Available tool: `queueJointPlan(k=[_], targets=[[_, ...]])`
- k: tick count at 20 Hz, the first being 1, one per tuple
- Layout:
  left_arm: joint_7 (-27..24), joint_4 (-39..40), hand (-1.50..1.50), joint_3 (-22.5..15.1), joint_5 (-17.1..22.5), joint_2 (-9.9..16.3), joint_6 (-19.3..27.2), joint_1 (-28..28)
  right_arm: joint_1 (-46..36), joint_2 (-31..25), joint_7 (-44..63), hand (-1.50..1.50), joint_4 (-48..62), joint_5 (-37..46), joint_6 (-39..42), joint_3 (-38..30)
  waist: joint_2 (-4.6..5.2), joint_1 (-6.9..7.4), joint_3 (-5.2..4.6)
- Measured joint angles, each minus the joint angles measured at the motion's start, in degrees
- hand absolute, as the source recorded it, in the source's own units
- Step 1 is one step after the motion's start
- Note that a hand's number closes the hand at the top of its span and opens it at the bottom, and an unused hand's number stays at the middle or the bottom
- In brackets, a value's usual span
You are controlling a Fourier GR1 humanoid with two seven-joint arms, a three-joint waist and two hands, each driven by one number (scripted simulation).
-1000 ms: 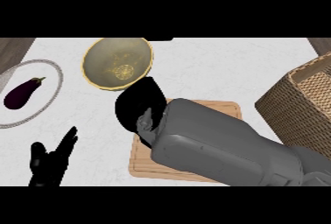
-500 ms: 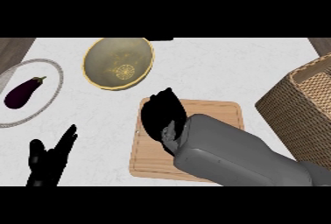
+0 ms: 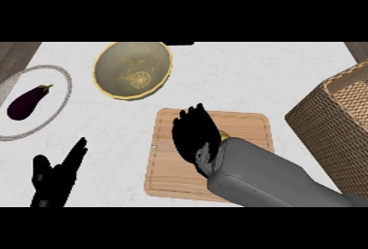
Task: Pick the squash from the cutting board and place it in the basket
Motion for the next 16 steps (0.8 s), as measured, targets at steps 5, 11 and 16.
queueJointPlan(k=[5, 11, 16], targets=[[0.0, 0.1, 0.0, 0.6, -0.1, -0.3, -0.6, -0.2, 2.5, 0.1, -2.0, -1.5, 0.6, 4.6, -1.3, 0.2, 0.07, 0.2, -0.06], [0.7, 0.6, 0.0, 0.8, -0.8, -1.1, -0.7, -1.0, 4.0, 0.7, -6.0, -1.5, 4.2, 8.8, -3.0, 0.5, 0.08, 0.37, 0.04], [1.2, 0.5, 0.0, 1.3, -1.0, -1.3, -0.9, -1.1, 5.9, 0.0, -7.8, -1.5, 6.7, 12.1, -3.4, 1.5, 0.1, 0.32, -0.08]])
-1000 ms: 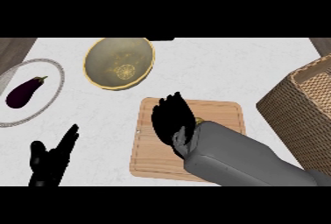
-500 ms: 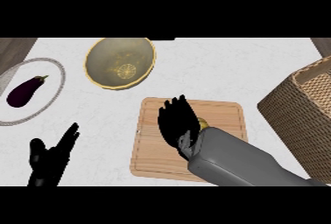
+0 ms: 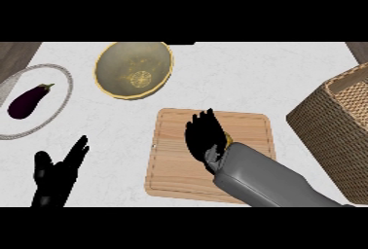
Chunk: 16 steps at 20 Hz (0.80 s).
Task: Pick the squash from the cutting board and place it in the basket
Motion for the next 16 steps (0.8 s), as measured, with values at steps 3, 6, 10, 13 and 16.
queueJointPlan(k=[3, 6, 10, 13, 16], targets=[[-0.9, 0.1, 0.0, 0.3, -0.6, -0.2, -0.1, 0.2, 0.6, 1.2, -0.6, -1.5, 3.0, 2.0, -0.9, 0.4, 0.02, 0.07, -0.02], [0.1, 0.2, 0.0, 0.3, -1.3, -0.6, 0.4, -0.3, 1.2, 0.9, -1.8, -1.5, 3.4, 3.4, -1.0, 0.0, -0.03, -0.02, 0.03], [-1.0, 0.4, 0.0, 0.8, -1.5, -0.8, -0.3, -0.1, 1.3, 1.3, -3.2, -1.5, 3.6, 4.9, -1.1, -1.2, -0.08, -0.08, 0.04], [-1.0, 0.2, 0.0, 0.8, -2.1, -1.1, -0.2, 0.0, 1.7, 1.1, -4.7, -1.5, 4.4, 6.3, -1.7, -1.4, -0.03, -0.06, -0.03], [-1.5, 0.4, 0.0, 1.2, -2.1, -1.2, -0.6, 0.2, 3.1, -0.3, -6.4, -1.5, 4.2, 7.6, -2.6, -1.6, -0.07, -0.13, 0.03]])
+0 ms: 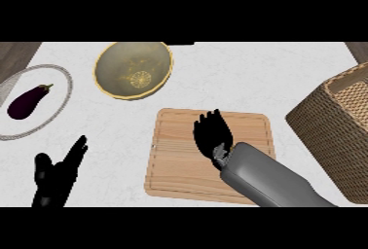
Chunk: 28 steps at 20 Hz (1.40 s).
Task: Pick the squash from the cutting board and place it in the basket
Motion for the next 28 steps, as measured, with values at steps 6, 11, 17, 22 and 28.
queueJointPlan(k=[6, 11, 17, 22, 28], targets=[[-0.3, 0.3, 0.0, 0.1, -1.0, -0.6, 0.0, -0.3, 0.0, -0.5, -5.1, 1.5, 1.3, 3.7, -1.9, 2.3, -0.01, 0.13, 0.04], [0.3, 0.0, 0.0, 0.6, -1.0, -0.5, -0.6, -0.3, -1.3, -1.5, -9.9, 1.5, 2.5, 7.3, -3.9, 4.2, 0.0, 0.22, -0.03], [1.1, -1.3, 0.0, 2.2, -0.7, -0.5, 0.4, 2.7, 10.2, -8.2, -12.5, 1.5, -10.0, 7.0, -12.0, 4.0, -0.85, -3.17, -0.01], [1.0, -2.9, 0.0, 4.1, -0.1, -0.4, 1.6, 6.3, 23.6, -16.2, -16.1, 1.5, -23.1, 5.5, -22.8, 3.5, -1.53, -6.86, 0.09], [0.7, -4.2, 0.0, 5.2, 0.4, -0.4, 1.8, 8.0, 37.8, -26.0, -19.9, 1.5, -39.0, 2.3, -35.9, -0.2, -1.24, -8.28, 0.03]])
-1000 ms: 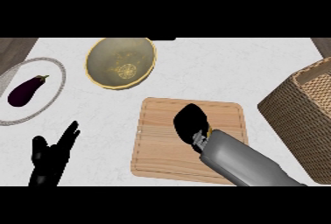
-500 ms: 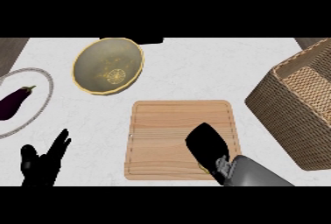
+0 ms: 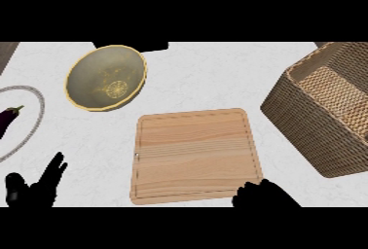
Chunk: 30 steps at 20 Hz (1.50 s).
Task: Pick the squash from the cutting board and place it in the basket
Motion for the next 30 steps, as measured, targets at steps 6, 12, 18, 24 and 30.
queueJointPlan(k=[6, 12, 18, 24, 30], targets=[[-0.6, -1.1, 0.0, 0.5, 0.3, 0.0, -0.2, 1.1, 10.8, 3.2, -2.7, 1.5, -15.3, -14.8, -10.0, -7.3, 0.6, -0.51, 0.02], [-0.5, -1.2, 0.0, 0.1, -0.3, -0.1, -0.2, 0.5, 17.2, 1.5, -4.1, 1.5, -23.6, -22.8, -15.1, -18.4, 0.9, 0.5, -0.2], [-0.7, -1.0, 0.0, -0.1, -0.3, 0.2, -1.2, -0.5, 18.7, -0.3, -3.1, 1.5, -24.8, -30.0, -16.5, -32.2, 1.05, 1.89, -0.4], [-0.8, -0.7, 0.0, -0.5, -0.5, 0.3, -2.1, -1.3, 17.6, -3.0, 1.2, 1.5, -27.4, -45.4, -14.3, -47.6, 1.06, 3.08, -0.48], [-0.5, 0.5, 0.0, -1.3, -1.1, 0.3, -3.0, -3.4, 13.1, -9.1, 5.5, 1.5, -22.5, -62.8, -8.3, -65.3, 1.19, 4.95, -0.48]])
